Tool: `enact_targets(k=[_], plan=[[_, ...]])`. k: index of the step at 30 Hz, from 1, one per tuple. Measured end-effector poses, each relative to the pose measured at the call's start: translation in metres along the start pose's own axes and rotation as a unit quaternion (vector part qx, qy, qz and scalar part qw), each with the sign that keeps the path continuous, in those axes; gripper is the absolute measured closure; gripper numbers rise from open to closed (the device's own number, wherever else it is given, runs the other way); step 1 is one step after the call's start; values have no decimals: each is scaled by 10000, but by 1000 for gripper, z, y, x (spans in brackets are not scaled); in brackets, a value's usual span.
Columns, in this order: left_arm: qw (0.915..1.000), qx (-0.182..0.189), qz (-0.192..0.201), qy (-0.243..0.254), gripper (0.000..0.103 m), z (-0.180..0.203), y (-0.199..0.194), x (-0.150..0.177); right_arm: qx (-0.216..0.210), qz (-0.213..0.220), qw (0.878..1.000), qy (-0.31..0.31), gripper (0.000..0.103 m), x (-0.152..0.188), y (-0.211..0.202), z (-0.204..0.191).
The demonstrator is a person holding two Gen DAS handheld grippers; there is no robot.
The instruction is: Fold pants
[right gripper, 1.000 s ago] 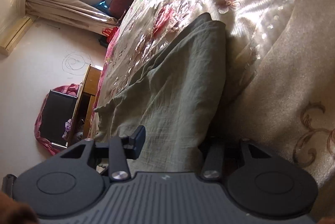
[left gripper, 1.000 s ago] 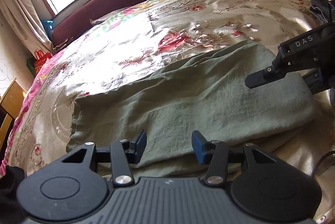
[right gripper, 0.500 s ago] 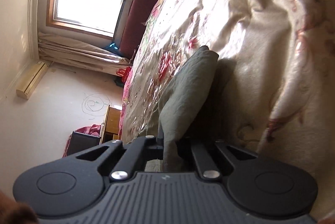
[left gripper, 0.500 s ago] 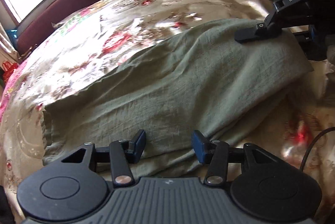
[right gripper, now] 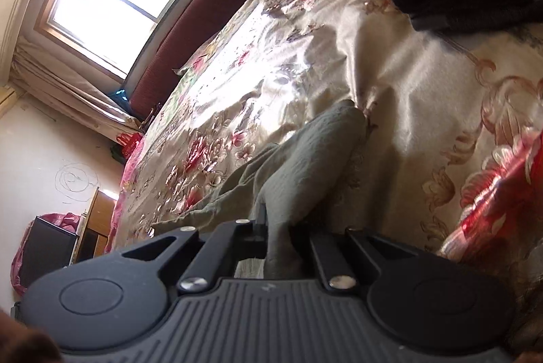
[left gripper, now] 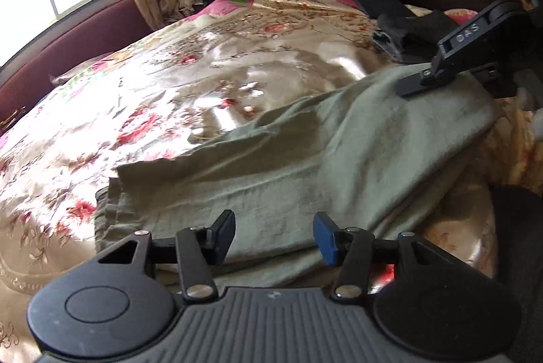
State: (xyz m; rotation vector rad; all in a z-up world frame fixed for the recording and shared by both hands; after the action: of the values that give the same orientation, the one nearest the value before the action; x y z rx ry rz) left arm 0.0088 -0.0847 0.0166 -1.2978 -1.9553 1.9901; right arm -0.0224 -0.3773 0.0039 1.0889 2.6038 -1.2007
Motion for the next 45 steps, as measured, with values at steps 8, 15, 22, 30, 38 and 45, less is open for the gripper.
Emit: enact_targets(k=[8,15,22,30,38,45], plan=[[9918,558,-300,-1109,35,-57,32,40,814,-230,9846,-1531,99,6,28,-114],[9889,493,-188,-1388,34,-82,20,58,1337,-1055,9350,-3111,98,42,140,-217],[9673,1103,-290,-2264,34,-127,17,74,1737,-1903,8640,-4327,88,101,207,-247],[9599,1400,-262,-2414,34,-138,20,76,1308,-1953,8848,-4023,69,91,170,-238],[9528,1354,184,-2710,33,-153,-9,93,779,-1852,9352,-2916,65,68,148,-202],[9528,1175,296,-2785,33,-151,-19,110,51,-1996,9450,-2592,63,71,162,-205]])
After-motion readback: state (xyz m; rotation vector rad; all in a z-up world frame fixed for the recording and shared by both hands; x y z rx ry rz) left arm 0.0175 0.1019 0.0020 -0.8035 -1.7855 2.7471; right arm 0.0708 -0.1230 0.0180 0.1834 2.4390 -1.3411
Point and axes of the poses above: each gripper's, at about its wrist camera, not at the fingertips, and y roughly the way its jaws point, z to its right, x to its underside, the point moved 3 cm from there along y, roughly the way its jaws point, and after that the axes turned 15 degrees about -z, right-handed, at the moved point
